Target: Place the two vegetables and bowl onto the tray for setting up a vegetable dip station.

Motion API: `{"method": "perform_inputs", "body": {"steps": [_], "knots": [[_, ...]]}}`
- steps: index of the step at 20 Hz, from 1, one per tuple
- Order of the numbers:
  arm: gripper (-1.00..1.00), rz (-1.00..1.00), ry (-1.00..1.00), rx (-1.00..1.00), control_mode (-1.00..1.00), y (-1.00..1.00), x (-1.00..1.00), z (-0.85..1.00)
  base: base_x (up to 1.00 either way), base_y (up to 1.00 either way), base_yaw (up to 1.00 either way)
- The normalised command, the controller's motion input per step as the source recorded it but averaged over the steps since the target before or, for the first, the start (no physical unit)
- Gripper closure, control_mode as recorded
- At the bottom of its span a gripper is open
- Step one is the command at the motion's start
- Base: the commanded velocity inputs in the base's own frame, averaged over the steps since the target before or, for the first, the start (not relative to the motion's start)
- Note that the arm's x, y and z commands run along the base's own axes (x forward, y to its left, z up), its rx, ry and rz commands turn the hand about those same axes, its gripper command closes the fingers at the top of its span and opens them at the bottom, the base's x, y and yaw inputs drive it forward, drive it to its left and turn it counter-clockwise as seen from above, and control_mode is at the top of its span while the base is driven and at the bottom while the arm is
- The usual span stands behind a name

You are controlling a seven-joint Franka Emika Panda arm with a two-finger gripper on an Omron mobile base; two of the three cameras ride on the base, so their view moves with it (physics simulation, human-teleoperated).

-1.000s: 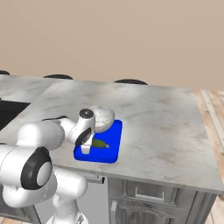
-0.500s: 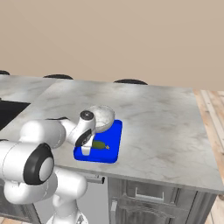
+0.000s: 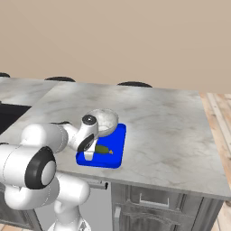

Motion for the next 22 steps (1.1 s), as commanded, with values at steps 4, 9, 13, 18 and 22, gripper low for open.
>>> {"method": "perform_inputs", "body": {"steps": [4,9,13,18,22], "knots": [[1.00,0.00,0.00,0.00,-1.00,-0.01,0.00,-0.06,0.00,0.00,0.00],[-1.00,0.00,0.00,0.00,-1.00,0.00,0.00,-0.06,0.00,0.00,0.00],[-1.00,0.00,0.00,0.00,-1.00,-0.02,0.00,-0.04,0.00,0.00,0.00],[-1.00,0.00,0.00,0.00,-1.00,-0.07,0.00,-0.01,0.00,0.00,0.00],[-1.00,0.00,0.00,0.00,-1.00,-0.07,-0.02,0.00,0.00,0.00,0.00]]}}
